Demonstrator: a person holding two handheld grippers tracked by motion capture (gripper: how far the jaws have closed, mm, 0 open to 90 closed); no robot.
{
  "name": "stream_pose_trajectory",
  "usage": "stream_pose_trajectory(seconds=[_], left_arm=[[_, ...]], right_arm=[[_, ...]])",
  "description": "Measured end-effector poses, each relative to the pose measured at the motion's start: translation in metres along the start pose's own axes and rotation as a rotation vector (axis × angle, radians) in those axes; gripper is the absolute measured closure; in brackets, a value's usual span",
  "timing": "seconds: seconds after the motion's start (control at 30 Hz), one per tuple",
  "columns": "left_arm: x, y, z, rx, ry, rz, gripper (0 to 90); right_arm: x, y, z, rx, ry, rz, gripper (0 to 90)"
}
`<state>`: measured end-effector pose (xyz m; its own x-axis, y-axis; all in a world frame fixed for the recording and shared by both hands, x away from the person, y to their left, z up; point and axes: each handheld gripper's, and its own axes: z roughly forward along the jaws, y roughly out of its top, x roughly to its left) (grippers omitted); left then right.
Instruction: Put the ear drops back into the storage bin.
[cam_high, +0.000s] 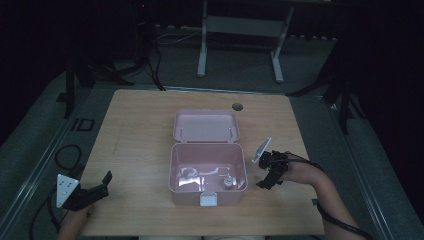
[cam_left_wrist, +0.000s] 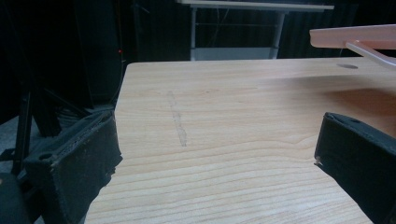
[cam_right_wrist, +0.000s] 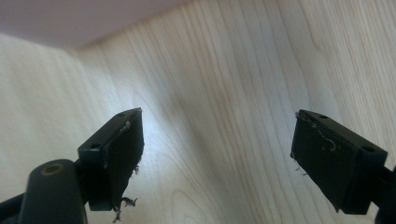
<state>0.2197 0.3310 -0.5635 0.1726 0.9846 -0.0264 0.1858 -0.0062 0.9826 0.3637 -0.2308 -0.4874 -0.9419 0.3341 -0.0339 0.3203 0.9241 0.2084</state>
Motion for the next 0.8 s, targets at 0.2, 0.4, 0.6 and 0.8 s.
stream_pose_trajectory(seconds=[0.2,0.4,0.6,0.8], left_arm=[[0.0,0.0,0.0,0.001,0.001,0.0,0.4],[0.0,0.0,0.0,0.001,0.001,-0.001,0.4],[0.0,0.0,0.0,0.001,0.002,0.001,0.4],[0.0,0.0,0.0,0.001,0.002,0.0,0.4]], right_arm=[[-0.006,-0.024,0.008,-0.073,-0.019,0.103,16.7],[-0.012,-0.045,0.011,-0.173,-0.046,0.225,16.6],[-0.016,-0.061,0.018,-0.257,-0.161,0.339,16.6],[-0.021,-0.071,0.023,-0.363,-0.278,0.485,15.0]])
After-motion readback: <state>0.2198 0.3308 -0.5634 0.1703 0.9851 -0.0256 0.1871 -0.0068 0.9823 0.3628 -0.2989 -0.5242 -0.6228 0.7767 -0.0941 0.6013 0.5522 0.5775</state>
